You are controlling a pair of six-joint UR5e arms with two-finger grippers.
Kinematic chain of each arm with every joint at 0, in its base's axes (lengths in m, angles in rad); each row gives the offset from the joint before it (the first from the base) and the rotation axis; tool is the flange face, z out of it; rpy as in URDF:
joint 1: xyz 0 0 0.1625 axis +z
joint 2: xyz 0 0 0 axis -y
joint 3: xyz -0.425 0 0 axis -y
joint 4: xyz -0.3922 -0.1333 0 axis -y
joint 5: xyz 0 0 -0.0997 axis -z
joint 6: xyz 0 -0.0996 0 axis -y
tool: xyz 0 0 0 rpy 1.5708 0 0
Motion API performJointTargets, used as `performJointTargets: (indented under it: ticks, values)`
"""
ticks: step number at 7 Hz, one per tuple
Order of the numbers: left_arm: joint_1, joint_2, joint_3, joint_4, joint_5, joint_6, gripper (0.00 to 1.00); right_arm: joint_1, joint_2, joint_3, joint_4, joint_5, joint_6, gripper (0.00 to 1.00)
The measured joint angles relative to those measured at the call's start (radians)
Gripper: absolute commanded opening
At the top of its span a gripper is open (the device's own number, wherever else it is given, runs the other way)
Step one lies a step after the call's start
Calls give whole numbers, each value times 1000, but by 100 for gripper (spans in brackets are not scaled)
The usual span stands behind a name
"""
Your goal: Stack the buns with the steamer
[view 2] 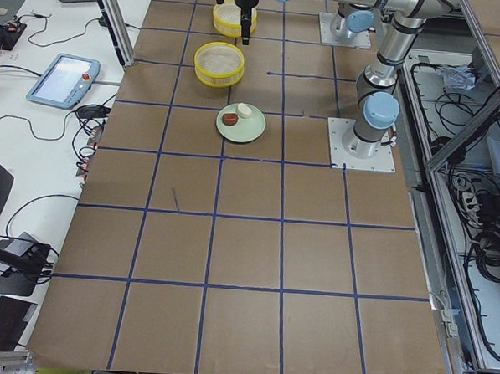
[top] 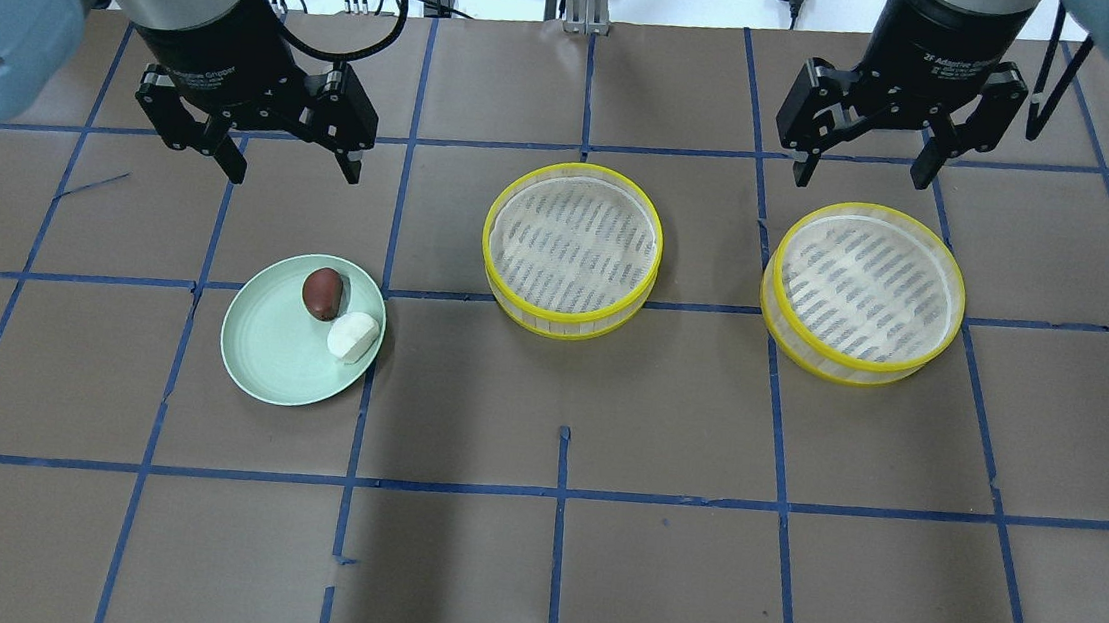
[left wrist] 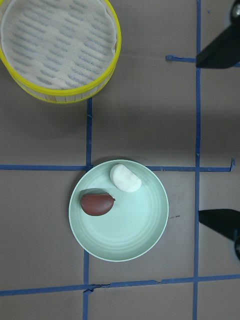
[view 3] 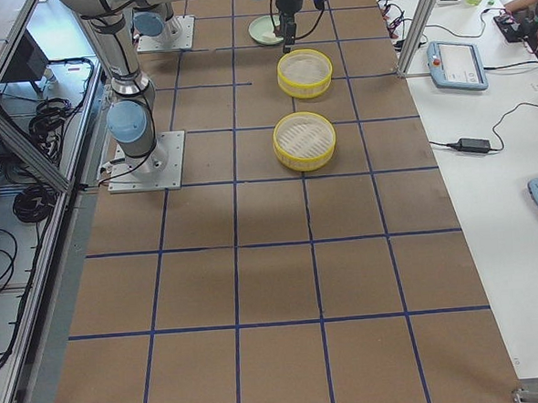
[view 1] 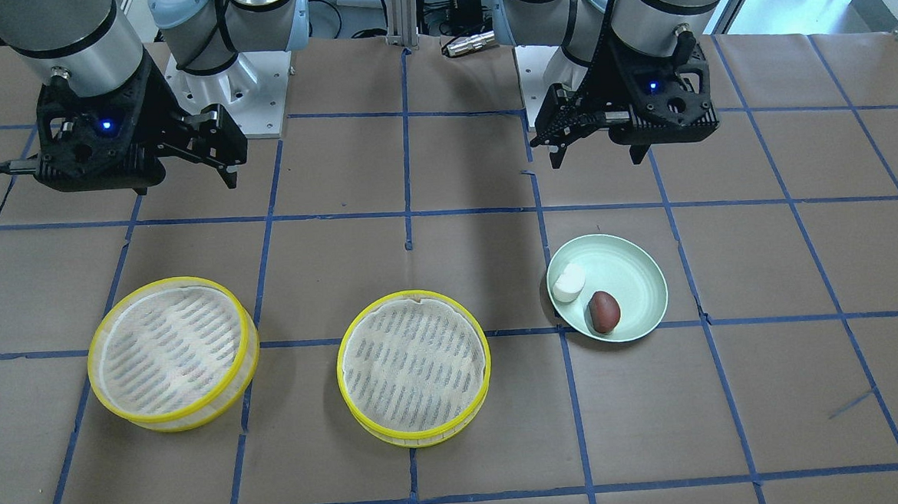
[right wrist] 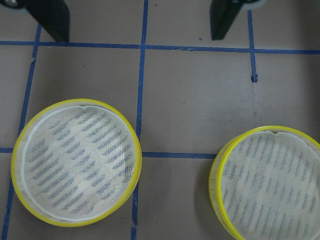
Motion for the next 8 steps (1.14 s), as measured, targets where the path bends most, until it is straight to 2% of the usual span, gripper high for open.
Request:
performJointTargets:
  ticks: [4, 7, 8]
  values:
    - [3, 0, -12, -2, 3, 12, 100, -4, 3, 1, -4, -4, -8, 100]
    - [71, -10, -50, 16, -2, 153, 100, -58, 28, 6, -66, -6, -74, 100]
    - [95, -38, -94, 69, -5, 189, 100, -91, 43, 30, -104, -5, -92, 100]
